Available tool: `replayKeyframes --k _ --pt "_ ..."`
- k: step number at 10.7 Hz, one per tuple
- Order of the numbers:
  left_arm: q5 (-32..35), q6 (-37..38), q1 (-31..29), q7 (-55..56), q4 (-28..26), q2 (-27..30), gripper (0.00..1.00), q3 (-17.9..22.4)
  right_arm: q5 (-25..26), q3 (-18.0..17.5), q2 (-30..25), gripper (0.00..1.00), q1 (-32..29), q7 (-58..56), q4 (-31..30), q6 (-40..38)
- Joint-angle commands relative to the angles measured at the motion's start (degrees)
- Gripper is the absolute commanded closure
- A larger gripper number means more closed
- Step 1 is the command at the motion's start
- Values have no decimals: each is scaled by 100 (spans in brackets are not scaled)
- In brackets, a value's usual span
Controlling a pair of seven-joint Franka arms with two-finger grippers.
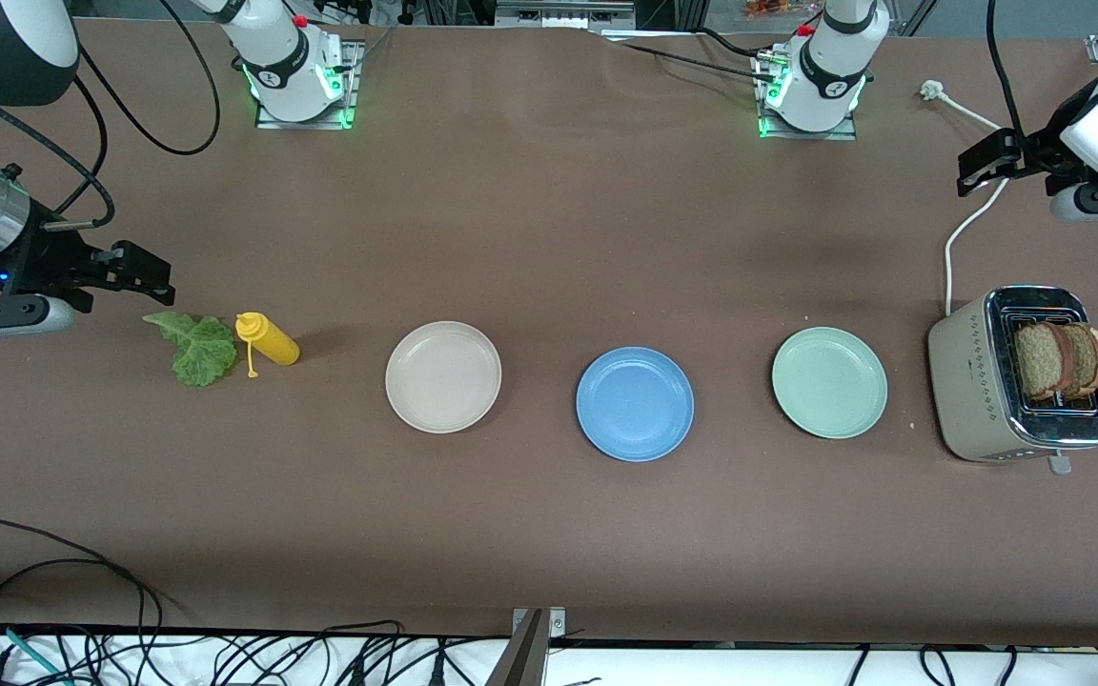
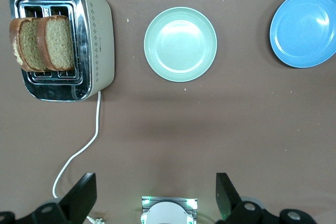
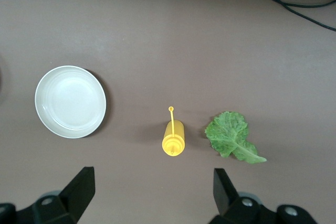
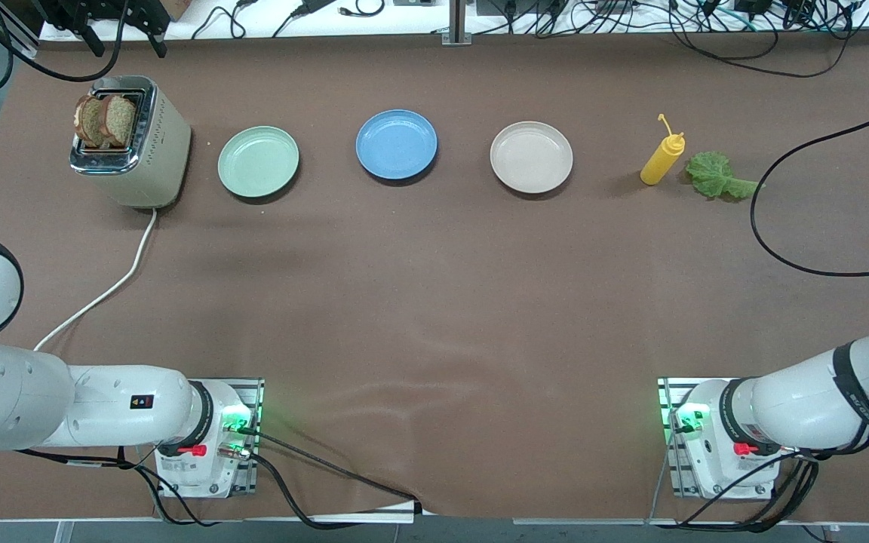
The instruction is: Make sandwich in blue plate with both arms
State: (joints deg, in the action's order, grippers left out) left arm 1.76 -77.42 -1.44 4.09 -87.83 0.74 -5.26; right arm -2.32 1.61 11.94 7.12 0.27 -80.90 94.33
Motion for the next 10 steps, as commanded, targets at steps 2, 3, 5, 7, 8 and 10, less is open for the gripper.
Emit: replayKeyframes --k 2,3,5,7,8,10 --pt "-106 149 -23 57 213 -91 0 -1 -5 6 -104 0 26 43 -57 24" --pt "-89 149 -23 57 213 -91 0 -1 -5 14 -104 0 26 43 -48 24" --pt "-62 149 -32 39 213 -91 0 -1 -5 6 -95 0 26 43 -48 42" --pt "-36 149 -40 39 204 -100 0 8 -5 15 -95 0 26 43 -57 24" --pt "-36 149 -67 39 204 -109 0 16 -14 15 -95 0 26 43 -57 24" --pt "34 131 -128 30 213 -205 0 25 -14 15 -95 0 26 43 -57 33"
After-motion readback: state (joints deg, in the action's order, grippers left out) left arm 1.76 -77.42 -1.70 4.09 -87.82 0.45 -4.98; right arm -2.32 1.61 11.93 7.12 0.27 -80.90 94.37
